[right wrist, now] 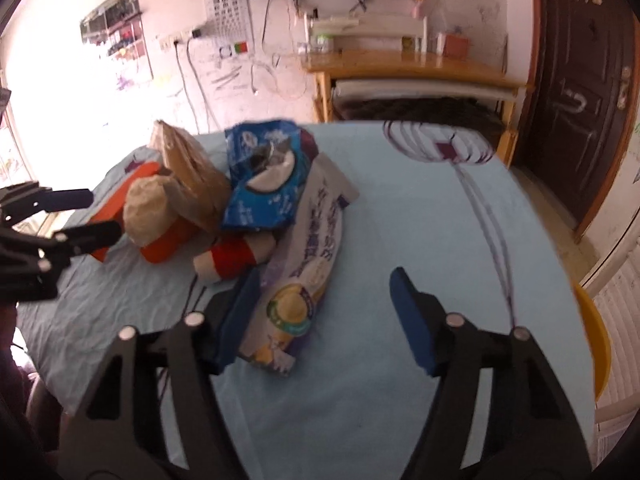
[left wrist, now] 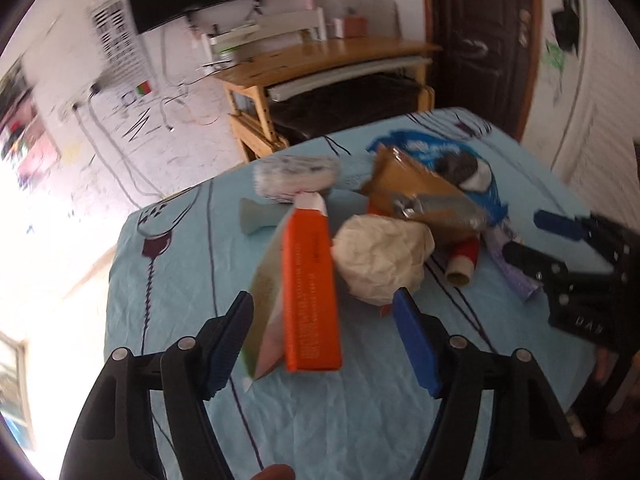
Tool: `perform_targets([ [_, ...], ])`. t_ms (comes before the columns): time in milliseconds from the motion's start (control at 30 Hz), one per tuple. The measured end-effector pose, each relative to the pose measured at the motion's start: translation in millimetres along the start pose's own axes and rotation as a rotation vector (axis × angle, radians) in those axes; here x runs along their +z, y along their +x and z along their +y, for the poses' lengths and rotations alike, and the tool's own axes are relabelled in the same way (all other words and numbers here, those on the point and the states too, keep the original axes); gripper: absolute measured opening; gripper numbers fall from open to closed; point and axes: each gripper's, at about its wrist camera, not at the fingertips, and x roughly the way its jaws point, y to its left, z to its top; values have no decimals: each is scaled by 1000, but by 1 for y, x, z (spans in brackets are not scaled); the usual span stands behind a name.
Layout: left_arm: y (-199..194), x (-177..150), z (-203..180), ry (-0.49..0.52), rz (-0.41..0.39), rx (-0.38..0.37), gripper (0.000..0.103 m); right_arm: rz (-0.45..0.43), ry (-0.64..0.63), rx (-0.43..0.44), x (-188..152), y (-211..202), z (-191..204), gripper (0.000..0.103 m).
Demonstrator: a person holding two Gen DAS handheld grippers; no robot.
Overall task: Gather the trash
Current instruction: 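Grasp the orange box with the left tool while the right tool grasps the white snack wrapper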
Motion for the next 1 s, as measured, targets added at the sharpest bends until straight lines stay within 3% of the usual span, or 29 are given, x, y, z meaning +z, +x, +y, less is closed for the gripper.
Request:
perform_targets([
  [67, 3, -1, -2, 11, 0, -21, 67, 37, -5, 16, 2, 5, 0, 64],
  [200, 6, -4, -7, 41, -5, -49, 44, 91, 6, 63, 7, 13, -7, 62],
  [300, 8, -6, -10, 39, -7, -55, 27, 89, -8, 35, 9, 13, -8, 34],
  [433, 11, -7, -2, -7, -15, -79, 19, 68, -4, 24, 7, 12, -9, 27],
  [600, 2, -12, 8, -68, -52, -90, 18, 10, 45, 10, 2, -1, -20, 20],
  [867, -35, -15, 21, -143, -141, -100, 18, -46, 97, 35, -3, -19, -41, 20],
  [1000, -62, -10, 14, -133, -200, -115, 18, -74, 126, 29, -3, -30, -51, 20],
])
